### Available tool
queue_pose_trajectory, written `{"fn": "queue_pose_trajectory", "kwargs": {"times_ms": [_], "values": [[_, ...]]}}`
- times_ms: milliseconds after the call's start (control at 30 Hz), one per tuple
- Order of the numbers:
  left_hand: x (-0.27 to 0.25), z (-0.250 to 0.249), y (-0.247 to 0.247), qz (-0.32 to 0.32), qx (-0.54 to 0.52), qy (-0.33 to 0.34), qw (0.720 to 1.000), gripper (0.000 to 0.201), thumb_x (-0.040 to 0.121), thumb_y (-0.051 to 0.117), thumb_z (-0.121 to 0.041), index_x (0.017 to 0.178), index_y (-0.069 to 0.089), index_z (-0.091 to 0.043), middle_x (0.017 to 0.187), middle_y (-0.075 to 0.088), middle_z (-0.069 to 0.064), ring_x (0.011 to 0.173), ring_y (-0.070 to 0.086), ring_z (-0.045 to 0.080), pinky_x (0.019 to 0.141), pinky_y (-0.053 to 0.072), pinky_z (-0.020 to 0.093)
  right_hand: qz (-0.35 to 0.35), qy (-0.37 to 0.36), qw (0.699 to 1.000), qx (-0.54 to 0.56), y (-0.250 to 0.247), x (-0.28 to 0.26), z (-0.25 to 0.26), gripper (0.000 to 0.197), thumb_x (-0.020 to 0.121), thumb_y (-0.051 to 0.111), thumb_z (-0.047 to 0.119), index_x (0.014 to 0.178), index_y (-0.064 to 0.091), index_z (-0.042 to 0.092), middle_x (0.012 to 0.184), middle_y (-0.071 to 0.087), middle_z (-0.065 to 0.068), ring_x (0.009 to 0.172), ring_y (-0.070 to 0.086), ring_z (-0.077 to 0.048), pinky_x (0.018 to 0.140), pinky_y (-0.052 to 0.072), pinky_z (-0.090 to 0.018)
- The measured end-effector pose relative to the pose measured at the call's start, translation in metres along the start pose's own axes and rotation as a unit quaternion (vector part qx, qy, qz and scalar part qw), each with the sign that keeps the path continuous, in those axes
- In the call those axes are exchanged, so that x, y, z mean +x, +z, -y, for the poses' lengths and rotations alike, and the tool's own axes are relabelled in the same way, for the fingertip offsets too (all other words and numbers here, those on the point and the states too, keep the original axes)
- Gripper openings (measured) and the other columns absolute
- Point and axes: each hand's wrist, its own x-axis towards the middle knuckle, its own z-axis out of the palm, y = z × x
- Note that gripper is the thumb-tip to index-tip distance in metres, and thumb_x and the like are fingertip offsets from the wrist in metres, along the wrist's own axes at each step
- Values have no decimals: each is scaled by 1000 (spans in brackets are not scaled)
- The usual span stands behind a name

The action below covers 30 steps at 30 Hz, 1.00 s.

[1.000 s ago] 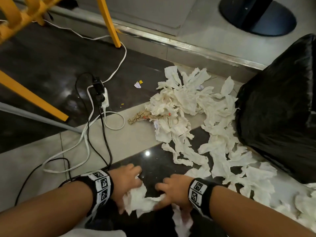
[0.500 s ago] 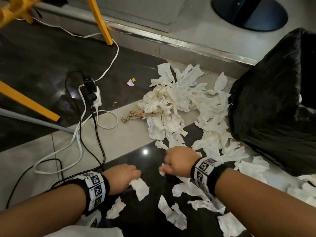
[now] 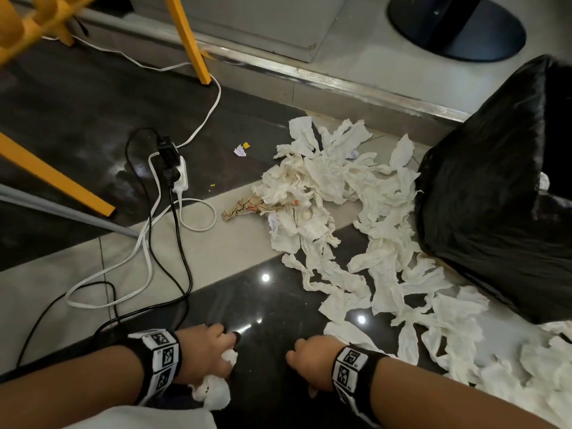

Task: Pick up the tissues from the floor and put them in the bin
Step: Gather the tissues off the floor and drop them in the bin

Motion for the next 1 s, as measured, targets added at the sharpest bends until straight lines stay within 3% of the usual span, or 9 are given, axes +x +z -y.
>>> {"fn": "queue_pose_trajectory", "kwargs": {"times_ms": [133,233,333,467,600,700,800,900,1000], "values": [[7,-4,-7,-6,-37,-57,998,24,93,44,-26,116,48,-19,128,41,16,109,46,38,84,43,43,-68,-3,998,12,-10,1,-13,37,91,57,18,122,50,2,122,50,-21,108,54,-40,82,46,-43],[12,2,-16,-86,-126,-88,984,21,91,45,-21,110,52,-14,119,49,12,107,53,30,85,41,34,-183,13,977,105,-30,-8,-30,14,86,62,24,90,57,12,103,55,-10,91,56,-27,72,40,-32],[12,12,-23,-157,-206,-132,957,14,89,47,-19,101,55,-16,110,56,6,102,56,23,83,40,28,-235,28,954,182,-49,-19,-49,29,81,66,23,65,42,21,90,52,-1,79,50,-18,68,39,-26],[17,16,-39,-214,-202,-153,943,12,87,47,-14,96,54,-16,101,56,4,89,54,18,71,32,24,-193,6,972,136,-42,-33,-47,21,81,67,30,88,51,19,93,60,-4,80,54,-20,63,39,-28],[24,20,-52,-253,-191,-161,935,17,85,47,-12,100,54,-19,98,55,5,88,54,22,71,38,29,-4,12,998,-57,-9,-28,-23,65,74,74,41,125,46,10,113,58,-12,97,59,-31,71,45,-40],[28,23,-61,-250,-202,-175,931,14,84,48,-14,93,58,-18,91,50,1,87,54,20,70,38,26,7,22,998,-66,4,-18,-21,38,90,57,18,124,52,3,122,56,-18,108,58,-36,80,47,-42],[30,28,-69,-240,-199,-199,929,11,84,50,-21,88,59,-18,86,42,-5,80,52,18,68,36,25,-55,17,998,-36,-7,-17,-39,26,93,49,9,116,57,0,115,60,-18,104,60,-35,72,41,-36],[29,34,-81,-217,-189,-230,930,17,83,48,-30,91,58,-19,87,41,-4,75,46,16,67,36,26,-145,-2,989,-27,-19,-29,-58,35,91,53,32,115,55,7,106,61,-13,93,61,-32,64,39,-33],[25,41,-99,-192,-145,-258,936,25,84,48,-36,99,58,-19,95,50,2,85,56,24,72,43,32,-50,-71,989,-121,-3,-36,-65,81,66,71,61,128,45,16,110,55,-11,89,60,-31,61,44,-37]]}}
